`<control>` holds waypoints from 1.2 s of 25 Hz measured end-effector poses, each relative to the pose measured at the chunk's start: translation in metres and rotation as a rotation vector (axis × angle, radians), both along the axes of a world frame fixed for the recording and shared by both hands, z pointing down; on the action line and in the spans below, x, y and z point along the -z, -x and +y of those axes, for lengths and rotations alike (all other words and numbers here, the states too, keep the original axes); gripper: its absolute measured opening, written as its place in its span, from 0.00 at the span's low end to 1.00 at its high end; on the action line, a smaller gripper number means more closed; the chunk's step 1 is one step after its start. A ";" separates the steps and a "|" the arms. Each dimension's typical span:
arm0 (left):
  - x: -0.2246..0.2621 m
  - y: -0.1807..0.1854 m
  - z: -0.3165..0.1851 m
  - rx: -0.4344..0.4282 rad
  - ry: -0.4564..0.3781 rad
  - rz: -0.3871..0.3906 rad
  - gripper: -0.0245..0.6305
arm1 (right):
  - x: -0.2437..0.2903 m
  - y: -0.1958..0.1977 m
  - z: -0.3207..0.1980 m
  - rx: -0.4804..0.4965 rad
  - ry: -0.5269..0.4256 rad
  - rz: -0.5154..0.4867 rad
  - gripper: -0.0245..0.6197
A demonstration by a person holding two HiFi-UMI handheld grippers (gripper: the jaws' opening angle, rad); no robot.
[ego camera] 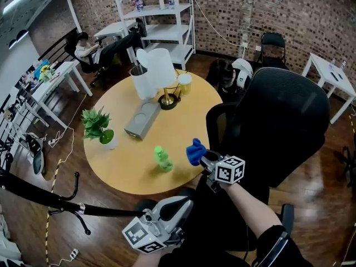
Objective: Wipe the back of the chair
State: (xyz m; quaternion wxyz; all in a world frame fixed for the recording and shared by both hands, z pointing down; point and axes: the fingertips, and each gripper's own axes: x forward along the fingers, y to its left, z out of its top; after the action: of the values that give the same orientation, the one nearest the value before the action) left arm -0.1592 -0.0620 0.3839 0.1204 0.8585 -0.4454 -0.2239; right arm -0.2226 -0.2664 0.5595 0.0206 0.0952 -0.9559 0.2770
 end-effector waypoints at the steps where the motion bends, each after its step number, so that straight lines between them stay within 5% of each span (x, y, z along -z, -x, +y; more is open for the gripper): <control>1: -0.002 -0.003 -0.003 -0.010 0.001 -0.002 0.03 | -0.010 -0.016 -0.014 -0.067 0.019 0.018 0.12; 5: -0.008 -0.020 -0.016 -0.067 0.003 -0.005 0.03 | -0.041 -0.095 -0.061 -0.299 0.069 0.051 0.12; 30: -0.026 -0.170 -0.083 -0.462 0.015 0.020 0.03 | -0.060 -0.489 -0.082 -1.032 0.097 0.125 0.12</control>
State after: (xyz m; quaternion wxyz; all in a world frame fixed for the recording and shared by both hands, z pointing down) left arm 0.0111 -0.1454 0.4095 0.1791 0.9345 -0.2376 -0.1956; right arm 0.2659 -0.3483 0.6192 -0.0573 0.5690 -0.7678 0.2889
